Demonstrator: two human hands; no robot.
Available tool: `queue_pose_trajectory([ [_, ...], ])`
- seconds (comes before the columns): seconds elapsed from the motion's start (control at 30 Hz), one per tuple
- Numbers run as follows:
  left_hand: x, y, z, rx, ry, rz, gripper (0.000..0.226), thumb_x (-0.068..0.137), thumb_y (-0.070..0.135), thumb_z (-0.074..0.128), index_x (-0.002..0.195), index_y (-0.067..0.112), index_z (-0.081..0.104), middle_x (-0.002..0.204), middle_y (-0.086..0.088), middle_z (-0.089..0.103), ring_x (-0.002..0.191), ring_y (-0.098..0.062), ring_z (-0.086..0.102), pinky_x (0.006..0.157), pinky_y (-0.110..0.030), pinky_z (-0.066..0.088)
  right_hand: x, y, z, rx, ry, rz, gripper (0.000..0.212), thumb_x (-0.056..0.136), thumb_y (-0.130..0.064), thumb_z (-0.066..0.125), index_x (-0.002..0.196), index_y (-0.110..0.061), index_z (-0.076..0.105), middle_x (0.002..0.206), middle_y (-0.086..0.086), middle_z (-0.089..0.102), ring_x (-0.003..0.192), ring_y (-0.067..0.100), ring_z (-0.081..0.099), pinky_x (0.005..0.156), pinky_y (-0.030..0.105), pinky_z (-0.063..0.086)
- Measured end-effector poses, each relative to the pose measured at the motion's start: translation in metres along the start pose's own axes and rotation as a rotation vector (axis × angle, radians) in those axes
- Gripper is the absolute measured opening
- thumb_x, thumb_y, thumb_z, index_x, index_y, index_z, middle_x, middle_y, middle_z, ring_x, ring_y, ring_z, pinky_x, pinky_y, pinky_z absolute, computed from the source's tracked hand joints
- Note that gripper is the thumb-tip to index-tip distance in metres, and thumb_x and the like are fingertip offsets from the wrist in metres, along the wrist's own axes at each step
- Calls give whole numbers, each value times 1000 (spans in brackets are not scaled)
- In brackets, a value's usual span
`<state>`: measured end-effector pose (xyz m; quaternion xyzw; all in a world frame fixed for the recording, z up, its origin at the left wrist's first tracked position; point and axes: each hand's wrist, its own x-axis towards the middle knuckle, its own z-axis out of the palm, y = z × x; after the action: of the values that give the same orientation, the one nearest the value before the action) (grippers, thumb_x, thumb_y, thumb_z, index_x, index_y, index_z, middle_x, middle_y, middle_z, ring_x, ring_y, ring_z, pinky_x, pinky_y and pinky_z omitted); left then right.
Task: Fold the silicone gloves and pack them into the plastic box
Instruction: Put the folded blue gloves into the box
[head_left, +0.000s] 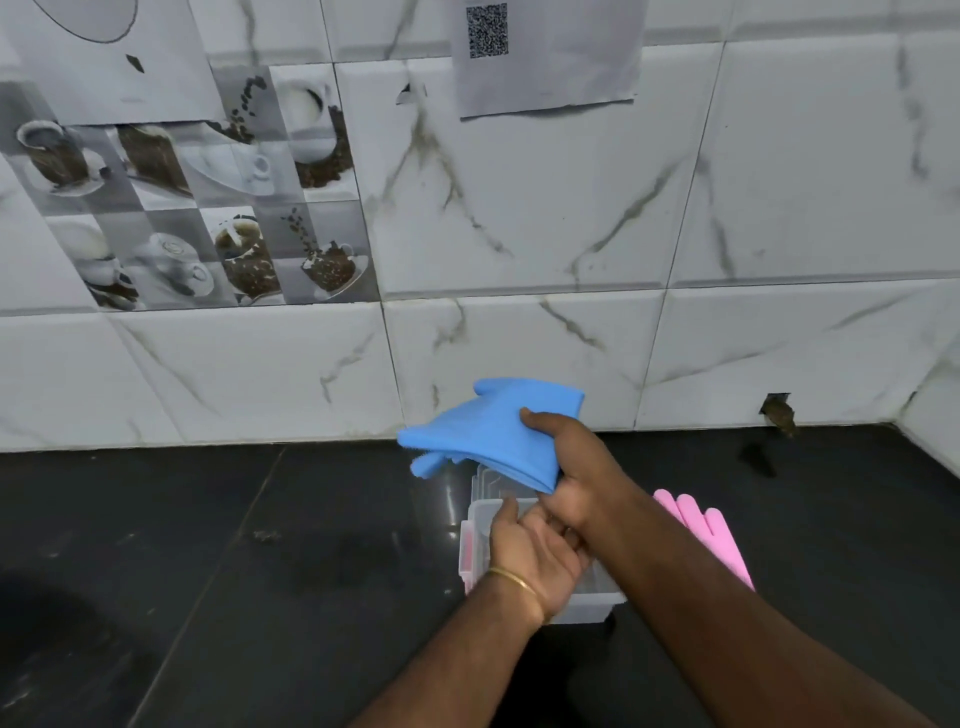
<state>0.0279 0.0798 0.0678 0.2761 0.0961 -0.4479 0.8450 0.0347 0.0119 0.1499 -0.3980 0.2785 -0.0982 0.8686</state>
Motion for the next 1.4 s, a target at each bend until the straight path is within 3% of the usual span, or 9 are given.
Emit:
queue_pose_trajectory([
  [0.17, 5, 38, 25, -222, -250, 130, 49, 87, 42, 59, 122, 9, 67, 129, -16, 64, 116, -35, 62, 94, -52, 52, -1, -12, -23, -5, -113, 56, 37, 82, -9, 72, 117, 0, 66, 109, 23, 72, 100, 37, 70, 87, 49, 57],
  [0.27, 5, 57, 16, -121, -267, 124, 58, 89, 52, 51, 125, 9, 64, 129, -20, 62, 114, -42, 62, 92, -62, 48, 0, -13, -45, -69, -145, 79, 38, 83, -8, 72, 119, -2, 64, 109, 19, 73, 98, 33, 71, 81, 43, 60],
  [0.4, 10, 64, -8, -99, -209, 170, 46, 96, 46, 31, 115, 16, 59, 101, -14, 72, 91, -33, 72, 75, -53, 57, 3, -7, -66, -124, -169, 84, 41, 83, -6, 71, 123, -7, 62, 115, 18, 71, 105, 35, 69, 86, 47, 57],
  [0.57, 6, 60, -40, -70, -187, 117, 90, 67, 90, 36, 107, 19, 74, 115, -15, 70, 106, -38, 66, 88, -57, 51, 7, -1, -90, -242, -111, 89, 38, 82, -5, 72, 119, -9, 64, 111, 16, 73, 102, 36, 70, 87, 51, 57],
  [0.8, 5, 46, -56, 14, -123, 18, 90, 69, 84, 46, 135, 24, 56, 141, -13, 53, 126, -38, 53, 101, -60, 39, 18, 24, -104, -773, 160, -99, 40, 88, -17, 67, 125, -11, 53, 112, 3, 64, 96, 19, 63, 73, 32, 52],
  [0.93, 9, 37, -61, 18, -47, -16, 80, 68, 81, 52, 120, 21, 67, 122, -13, 66, 111, -39, 63, 92, -56, 49, 21, 35, -115, -1165, 234, -157, 64, 85, -33, 68, 140, -15, 39, 130, 5, 54, 112, 22, 56, 95, 38, 48],
  [1.1, 15, 32, -69, -6, -28, -35, 77, 68, 80, 53, 110, 18, 72, 116, -15, 69, 105, -40, 66, 89, -56, 51, 17, 42, -117, -1310, 224, -295, 60, 81, -32, 71, 133, -13, 48, 124, 6, 59, 97, 13, 52, 82, 25, 42],
  [1.27, 16, 29, -68, 14, -15, -51, 81, 66, 80, 55, 115, 18, 70, 122, -16, 66, 114, -40, 61, 94, -57, 48, 14, 53, -119, -1508, 189, -314, 66, 89, -38, 61, 146, -15, 37, 143, 8, 42, 129, 21, 43, 105, 30, 34],
  [1.4, 15, 28, -63, 38, -16, -77, 86, 65, 82, 55, 121, 17, 67, 127, -16, 63, 120, -40, 57, 96, -58, 46, 11, 65, -118, -1693, 201, -448, 60, 92, -38, 53, 147, -18, 38, 152, 3, 37, 136, 23, 37, 109, 33, 34],
])
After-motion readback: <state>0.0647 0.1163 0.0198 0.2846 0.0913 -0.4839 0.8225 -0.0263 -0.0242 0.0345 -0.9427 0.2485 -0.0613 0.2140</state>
